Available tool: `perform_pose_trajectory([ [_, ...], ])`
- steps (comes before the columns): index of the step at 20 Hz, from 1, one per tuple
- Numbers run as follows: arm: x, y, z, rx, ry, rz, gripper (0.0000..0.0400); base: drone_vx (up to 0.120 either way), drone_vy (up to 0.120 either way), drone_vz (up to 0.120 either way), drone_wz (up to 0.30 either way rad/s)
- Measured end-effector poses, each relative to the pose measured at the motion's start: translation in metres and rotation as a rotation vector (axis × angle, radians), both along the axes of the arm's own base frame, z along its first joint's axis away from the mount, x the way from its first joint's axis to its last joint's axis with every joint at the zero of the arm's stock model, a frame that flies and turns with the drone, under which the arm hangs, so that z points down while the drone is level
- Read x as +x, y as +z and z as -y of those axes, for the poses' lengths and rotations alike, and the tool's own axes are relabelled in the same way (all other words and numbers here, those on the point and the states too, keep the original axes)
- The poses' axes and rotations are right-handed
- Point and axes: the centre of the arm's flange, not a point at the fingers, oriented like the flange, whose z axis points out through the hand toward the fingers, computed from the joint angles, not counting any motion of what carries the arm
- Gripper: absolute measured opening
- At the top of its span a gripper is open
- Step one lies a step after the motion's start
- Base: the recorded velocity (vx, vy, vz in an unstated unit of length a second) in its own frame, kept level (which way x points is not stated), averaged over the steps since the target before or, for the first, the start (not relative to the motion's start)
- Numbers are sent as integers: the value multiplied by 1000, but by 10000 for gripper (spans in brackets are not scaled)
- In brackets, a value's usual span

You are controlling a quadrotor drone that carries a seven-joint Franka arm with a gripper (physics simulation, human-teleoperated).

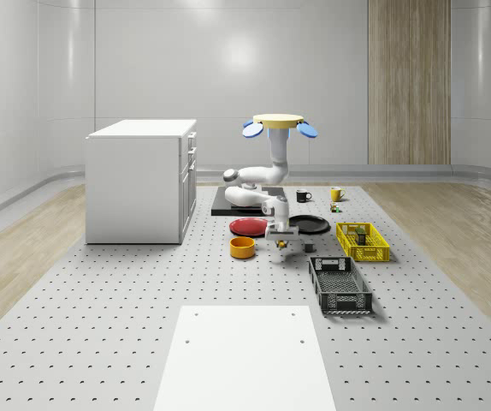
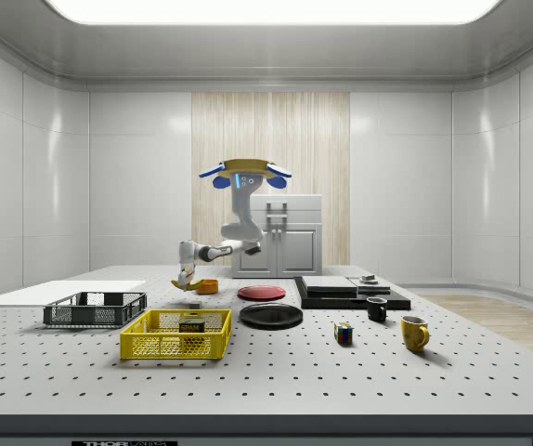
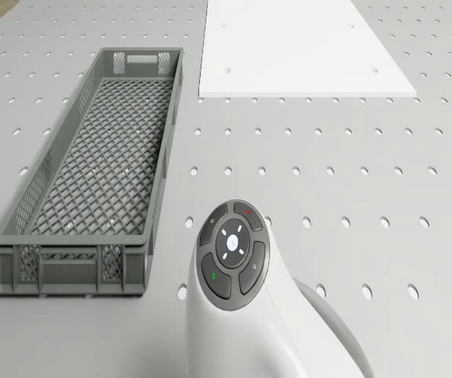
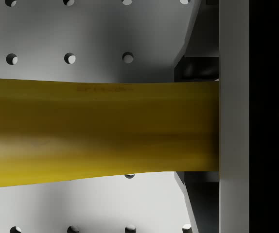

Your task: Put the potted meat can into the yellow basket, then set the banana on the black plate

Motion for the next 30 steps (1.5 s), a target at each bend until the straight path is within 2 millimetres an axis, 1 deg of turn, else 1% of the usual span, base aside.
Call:
perform_pose_trajectory([
  [2,0,-3,0,0,2,0,193,0,20,120,0],
  [4,0,-5,0,0,3,0,193,-120,120,100,0],
  [12,0,-9,0,0,8,0,193,-120,120,0,0],
  [30,0,-9,0,0,8,0,193,-120,120,0,0],
])
